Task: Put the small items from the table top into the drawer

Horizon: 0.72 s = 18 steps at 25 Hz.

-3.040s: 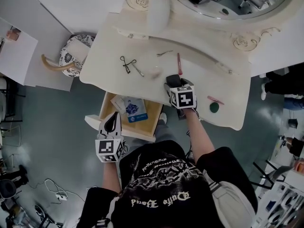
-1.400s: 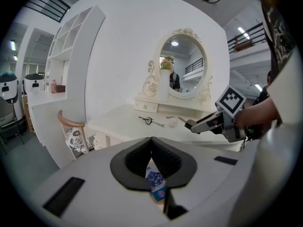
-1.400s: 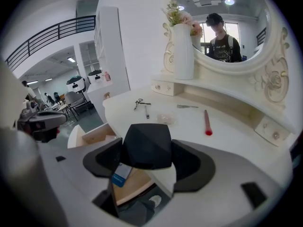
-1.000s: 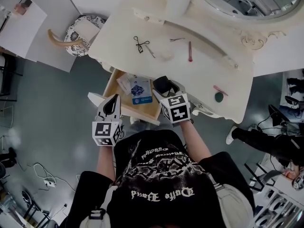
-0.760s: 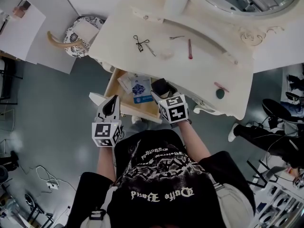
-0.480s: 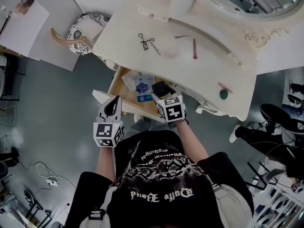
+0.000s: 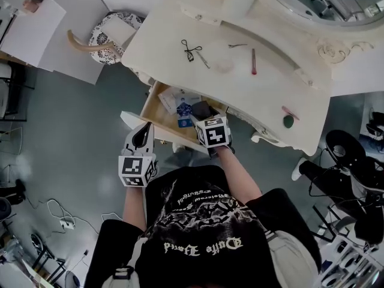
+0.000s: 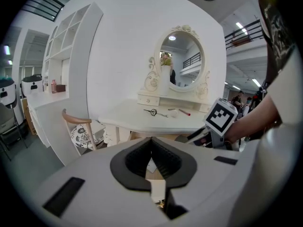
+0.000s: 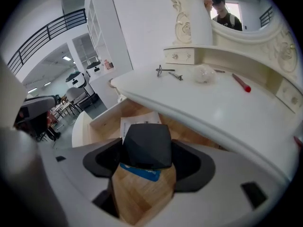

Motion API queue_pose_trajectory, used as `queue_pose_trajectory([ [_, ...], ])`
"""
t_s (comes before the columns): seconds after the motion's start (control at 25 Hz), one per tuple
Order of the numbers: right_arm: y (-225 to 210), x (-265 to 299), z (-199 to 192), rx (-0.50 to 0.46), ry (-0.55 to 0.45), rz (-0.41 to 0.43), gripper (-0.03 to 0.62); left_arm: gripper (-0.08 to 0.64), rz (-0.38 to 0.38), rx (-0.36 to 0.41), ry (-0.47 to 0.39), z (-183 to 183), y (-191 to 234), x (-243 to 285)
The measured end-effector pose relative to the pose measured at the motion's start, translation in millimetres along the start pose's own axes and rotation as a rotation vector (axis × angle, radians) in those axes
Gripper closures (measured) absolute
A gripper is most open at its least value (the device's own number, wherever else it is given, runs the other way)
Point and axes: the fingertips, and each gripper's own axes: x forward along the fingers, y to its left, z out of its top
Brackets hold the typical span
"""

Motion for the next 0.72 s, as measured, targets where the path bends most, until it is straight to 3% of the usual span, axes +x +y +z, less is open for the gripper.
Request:
queue_pose_trajectory([
  [0.28,-1,23,-1,0.044,0.023,-0.021,0.264,0.545,0.017,0.005,0.013,-2,4,1],
  [0.72,-22,52,-4,0.185,0.051,-0.143,0.264,0.545,0.042,-0.001,0.043,-3,14,8],
])
